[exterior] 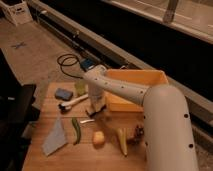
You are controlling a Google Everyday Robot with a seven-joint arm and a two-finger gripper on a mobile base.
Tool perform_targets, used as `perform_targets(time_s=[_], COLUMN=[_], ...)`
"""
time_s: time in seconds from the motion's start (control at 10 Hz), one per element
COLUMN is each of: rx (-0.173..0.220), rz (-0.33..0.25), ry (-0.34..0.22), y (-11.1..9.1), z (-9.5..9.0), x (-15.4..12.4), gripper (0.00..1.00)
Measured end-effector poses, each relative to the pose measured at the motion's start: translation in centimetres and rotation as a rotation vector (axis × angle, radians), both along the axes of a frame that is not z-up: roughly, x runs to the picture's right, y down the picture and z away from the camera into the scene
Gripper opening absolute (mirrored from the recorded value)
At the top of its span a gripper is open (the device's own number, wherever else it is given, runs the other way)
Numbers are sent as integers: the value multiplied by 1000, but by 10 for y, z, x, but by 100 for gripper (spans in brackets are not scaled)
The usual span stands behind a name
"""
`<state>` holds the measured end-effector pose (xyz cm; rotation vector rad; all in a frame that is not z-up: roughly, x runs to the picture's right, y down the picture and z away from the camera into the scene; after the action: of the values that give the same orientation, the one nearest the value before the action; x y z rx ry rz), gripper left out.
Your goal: Wipe table surface with eraser
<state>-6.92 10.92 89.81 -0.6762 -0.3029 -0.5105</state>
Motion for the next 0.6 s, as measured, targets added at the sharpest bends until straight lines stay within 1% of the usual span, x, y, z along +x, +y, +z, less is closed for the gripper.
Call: perform_targets(time_s=[0.2, 0.4, 0.6], rx=[4, 16, 26], rz=[6, 12, 3], ry=[-14, -30, -24], y=[-3, -16, -29], z=[2, 12, 24], x=[-6, -10, -10], gripper=[0, 0, 0])
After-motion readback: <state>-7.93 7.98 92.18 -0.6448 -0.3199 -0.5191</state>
